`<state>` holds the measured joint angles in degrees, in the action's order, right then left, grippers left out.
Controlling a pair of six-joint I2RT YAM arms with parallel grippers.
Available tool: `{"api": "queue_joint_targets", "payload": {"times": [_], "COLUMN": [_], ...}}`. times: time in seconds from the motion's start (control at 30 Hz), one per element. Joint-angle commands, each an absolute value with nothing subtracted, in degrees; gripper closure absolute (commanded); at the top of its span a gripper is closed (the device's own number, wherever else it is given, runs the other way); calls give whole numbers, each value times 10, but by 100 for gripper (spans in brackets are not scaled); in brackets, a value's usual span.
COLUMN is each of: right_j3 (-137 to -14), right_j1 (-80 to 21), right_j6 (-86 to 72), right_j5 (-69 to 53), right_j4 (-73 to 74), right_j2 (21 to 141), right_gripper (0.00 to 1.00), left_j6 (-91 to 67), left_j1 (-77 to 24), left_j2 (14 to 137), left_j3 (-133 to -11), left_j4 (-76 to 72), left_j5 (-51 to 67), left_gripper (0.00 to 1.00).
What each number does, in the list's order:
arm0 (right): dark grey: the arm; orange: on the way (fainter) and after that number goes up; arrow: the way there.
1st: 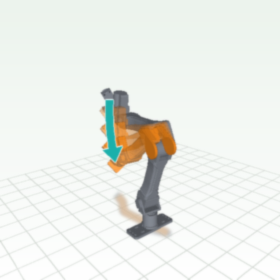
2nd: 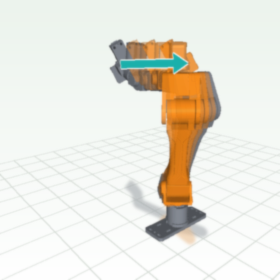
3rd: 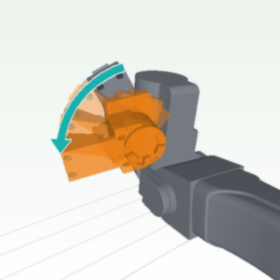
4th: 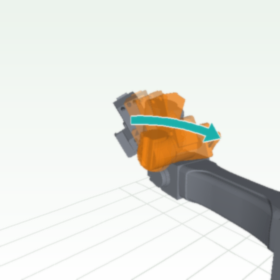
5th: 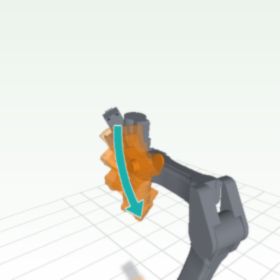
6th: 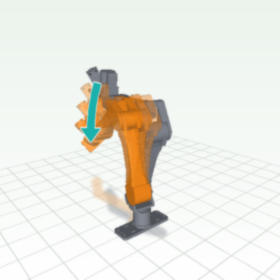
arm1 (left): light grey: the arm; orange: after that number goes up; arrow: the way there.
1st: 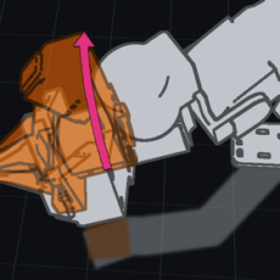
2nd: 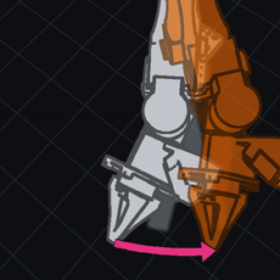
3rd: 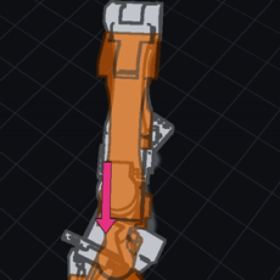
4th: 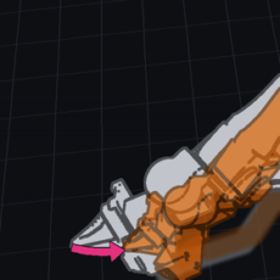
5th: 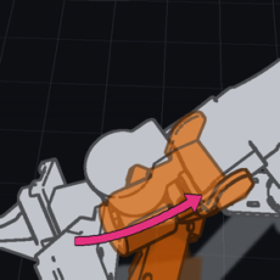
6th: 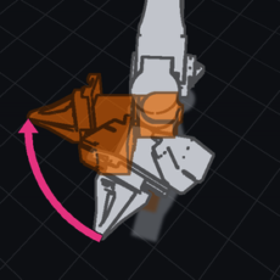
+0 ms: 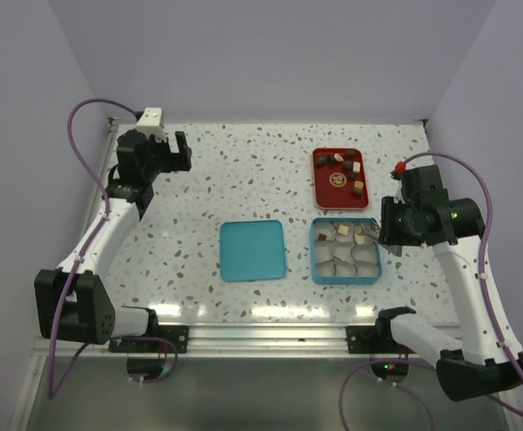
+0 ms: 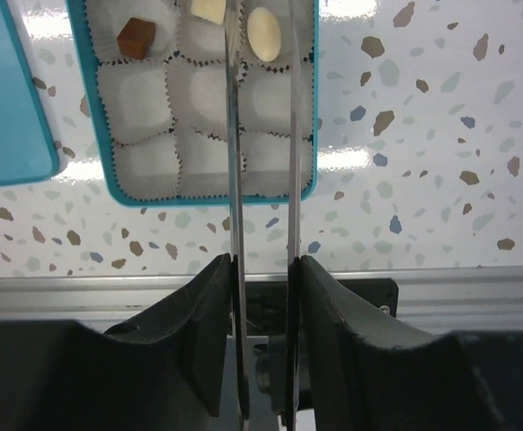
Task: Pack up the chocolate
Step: Place the fake chocolate in the packing box.
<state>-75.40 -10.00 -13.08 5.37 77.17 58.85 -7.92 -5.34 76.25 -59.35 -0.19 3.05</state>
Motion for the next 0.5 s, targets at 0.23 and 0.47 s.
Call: {"api": "queue_joint_targets", "payload": {"times": [0.23, 0.47], "right_j3": [-754, -787], "right_j1": [-101, -101], "right_j6": [-138, -136], "right_j5": [66, 67], "right_j4": [795, 778], "right_j2": [584, 593], "right_gripper": [60, 62], "left_j6": [-85, -84], "left_j1": [-57, -57], "left_j2": [767, 767], "left_j3": [-619, -621], "left_j4": [-3, -2], "left_j5": [38, 36], "left_gripper": [0, 0]}}
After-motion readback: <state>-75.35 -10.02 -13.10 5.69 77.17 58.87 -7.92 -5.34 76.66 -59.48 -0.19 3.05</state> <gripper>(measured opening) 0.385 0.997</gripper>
